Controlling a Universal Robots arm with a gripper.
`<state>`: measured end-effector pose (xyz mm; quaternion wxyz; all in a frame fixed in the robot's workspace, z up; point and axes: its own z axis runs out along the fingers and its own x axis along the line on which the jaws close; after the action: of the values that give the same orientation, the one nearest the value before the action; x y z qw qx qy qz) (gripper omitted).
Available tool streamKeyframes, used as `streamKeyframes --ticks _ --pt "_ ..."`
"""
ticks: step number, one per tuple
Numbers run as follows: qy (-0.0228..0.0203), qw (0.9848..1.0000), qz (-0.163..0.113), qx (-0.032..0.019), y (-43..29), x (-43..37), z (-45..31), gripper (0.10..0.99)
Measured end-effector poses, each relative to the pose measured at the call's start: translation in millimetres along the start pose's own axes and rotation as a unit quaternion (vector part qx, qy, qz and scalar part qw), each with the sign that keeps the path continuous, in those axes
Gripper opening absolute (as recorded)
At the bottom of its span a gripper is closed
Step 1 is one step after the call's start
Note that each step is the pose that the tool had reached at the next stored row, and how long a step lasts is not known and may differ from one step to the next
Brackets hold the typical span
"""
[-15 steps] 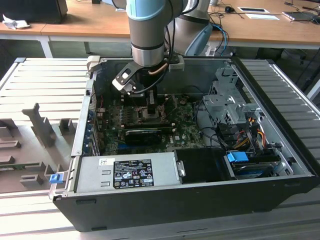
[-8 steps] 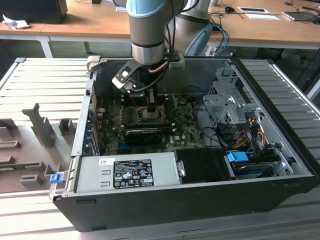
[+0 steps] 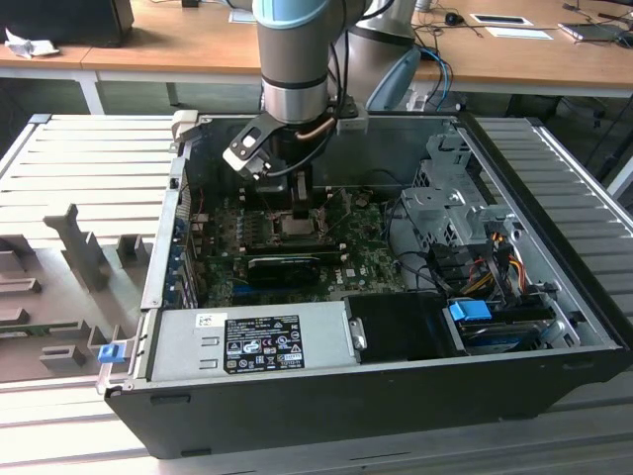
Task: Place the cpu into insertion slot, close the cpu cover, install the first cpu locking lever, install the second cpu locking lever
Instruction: 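Close the cpu cover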
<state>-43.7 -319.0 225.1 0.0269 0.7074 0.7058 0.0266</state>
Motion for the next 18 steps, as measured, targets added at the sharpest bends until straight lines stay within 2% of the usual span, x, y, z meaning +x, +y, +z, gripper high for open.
streamKeyframes --ticks 6,9,16,17,18 --pt "0.0000 1.0000 0.000 0.0001 0.6 0.0 -8.2 0.106" --pt "0.0000 1.0000 0.000 0.0001 1.4 0.0 -17.6 0.106" --pt "0.0000 1.0000 0.000 0.0001 2.7 0.0 -18.3 0.106" --pt "-0.0001 1.0000 0.000 0.0002 3.5 0.0 -19.7 0.106" --pt "0.0000 1.0000 0.000 0.0001 3.9 0.0 -24.9 0.106"
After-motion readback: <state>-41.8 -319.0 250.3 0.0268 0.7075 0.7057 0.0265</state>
